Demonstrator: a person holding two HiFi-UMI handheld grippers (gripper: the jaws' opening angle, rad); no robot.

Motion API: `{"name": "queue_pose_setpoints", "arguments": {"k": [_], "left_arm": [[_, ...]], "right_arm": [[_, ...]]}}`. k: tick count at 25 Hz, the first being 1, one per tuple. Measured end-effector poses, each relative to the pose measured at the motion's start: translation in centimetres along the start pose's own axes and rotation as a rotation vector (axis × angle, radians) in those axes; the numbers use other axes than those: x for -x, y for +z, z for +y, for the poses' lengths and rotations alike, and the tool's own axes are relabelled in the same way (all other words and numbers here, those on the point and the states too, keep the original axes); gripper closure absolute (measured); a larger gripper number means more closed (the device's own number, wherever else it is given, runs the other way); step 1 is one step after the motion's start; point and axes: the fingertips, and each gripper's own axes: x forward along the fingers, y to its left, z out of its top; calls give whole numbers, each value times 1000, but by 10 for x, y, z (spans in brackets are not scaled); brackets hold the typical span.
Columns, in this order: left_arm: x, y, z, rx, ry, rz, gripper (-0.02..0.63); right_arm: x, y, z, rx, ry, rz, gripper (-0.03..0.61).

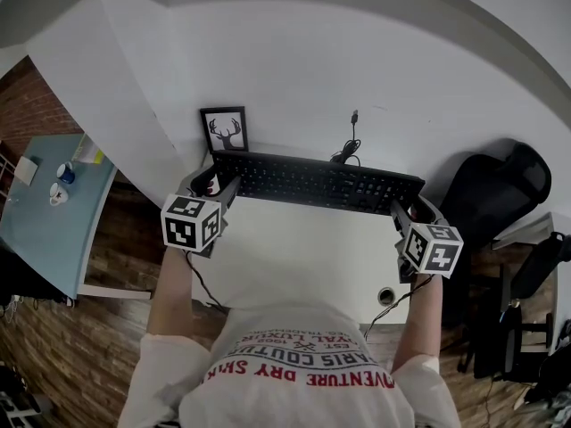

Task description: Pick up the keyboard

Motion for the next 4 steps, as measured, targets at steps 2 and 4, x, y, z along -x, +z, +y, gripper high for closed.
{"name": "queue_pose_setpoints", "arguments": {"k": [2, 4], "left_arm": [[-1, -1, 0, 1, 0, 2, 383], [-3, -1, 0, 2, 0, 4, 383]], "right_arm": [[0, 1, -1, 4, -3, 0, 341], [0, 1, -1, 7, -6, 0, 341]]}}
